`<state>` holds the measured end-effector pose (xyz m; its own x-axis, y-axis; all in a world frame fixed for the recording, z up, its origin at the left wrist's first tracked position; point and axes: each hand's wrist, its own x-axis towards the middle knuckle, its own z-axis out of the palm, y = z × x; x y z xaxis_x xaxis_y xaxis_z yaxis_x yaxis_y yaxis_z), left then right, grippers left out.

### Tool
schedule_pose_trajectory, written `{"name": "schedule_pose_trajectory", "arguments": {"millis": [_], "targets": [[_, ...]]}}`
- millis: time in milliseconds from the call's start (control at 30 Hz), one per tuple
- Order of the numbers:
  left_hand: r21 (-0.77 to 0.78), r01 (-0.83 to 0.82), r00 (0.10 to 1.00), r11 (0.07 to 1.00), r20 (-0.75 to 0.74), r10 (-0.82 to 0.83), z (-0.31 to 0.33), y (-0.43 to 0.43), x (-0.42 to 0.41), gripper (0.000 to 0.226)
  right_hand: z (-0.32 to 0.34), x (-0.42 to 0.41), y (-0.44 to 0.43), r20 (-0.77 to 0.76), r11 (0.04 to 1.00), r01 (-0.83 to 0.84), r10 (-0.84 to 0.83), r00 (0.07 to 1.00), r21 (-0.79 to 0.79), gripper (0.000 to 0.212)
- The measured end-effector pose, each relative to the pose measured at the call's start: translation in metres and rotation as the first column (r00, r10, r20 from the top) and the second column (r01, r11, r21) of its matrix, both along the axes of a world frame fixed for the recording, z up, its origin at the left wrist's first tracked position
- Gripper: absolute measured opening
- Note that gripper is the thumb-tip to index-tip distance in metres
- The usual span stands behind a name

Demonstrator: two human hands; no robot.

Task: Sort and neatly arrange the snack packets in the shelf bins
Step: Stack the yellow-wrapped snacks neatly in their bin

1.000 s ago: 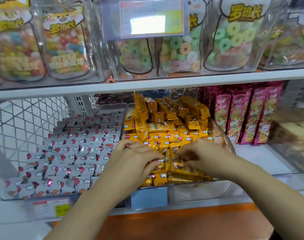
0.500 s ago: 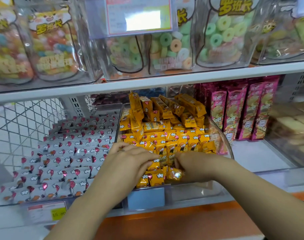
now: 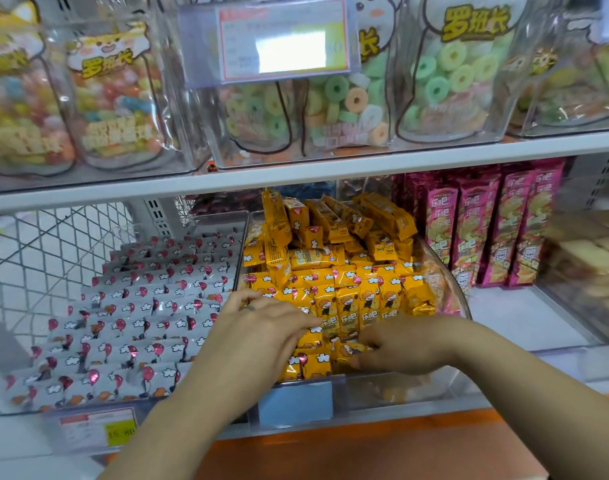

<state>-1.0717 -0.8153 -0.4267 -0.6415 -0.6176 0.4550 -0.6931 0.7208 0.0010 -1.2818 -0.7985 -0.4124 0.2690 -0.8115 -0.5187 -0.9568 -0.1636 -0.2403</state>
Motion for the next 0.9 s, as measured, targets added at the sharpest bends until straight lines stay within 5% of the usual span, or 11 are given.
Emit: {"name": "schedule_pose_trajectory", "arguments": {"millis": [167,500,633,767,900], "targets": [[0.014,-0.005,0.999,1.0,0.032,0.005,0.001,0.002,0.001,0.031,-0.001,-0.001,0.003,0.114,0.998,0.042,-0.047,0.992,0.039,0.044],[0.029,-0.001,0.999,1.0,0.032,0.0,-0.001,0.003,0.002,0.041,-0.003,-0.004,0.001,0.266,0.987,0.141,-0.155,0.951,0.071,0.014],[0.027,-0.004,0.999,1.0,0.035,0.003,-0.002,0.002,0.002,0.041,-0.006,-0.003,0.001,0.38,0.981,0.179,-0.192,0.905,0.071,0.021],[0.027,-0.005,1.0,1.0,0.026,0.004,-0.002,0.001,0.002,0.04,0.001,-0.007,0.003,0.501,0.953,0.303,-0.26,0.826,-0.004,0.028],[0.028,-0.007,1.0,1.0,0.028,0.006,-0.003,0.002,0.002,0.039,0.013,-0.011,0.005,0.75,0.906,0.418,-0.321,0.579,0.066,0.013]]}}
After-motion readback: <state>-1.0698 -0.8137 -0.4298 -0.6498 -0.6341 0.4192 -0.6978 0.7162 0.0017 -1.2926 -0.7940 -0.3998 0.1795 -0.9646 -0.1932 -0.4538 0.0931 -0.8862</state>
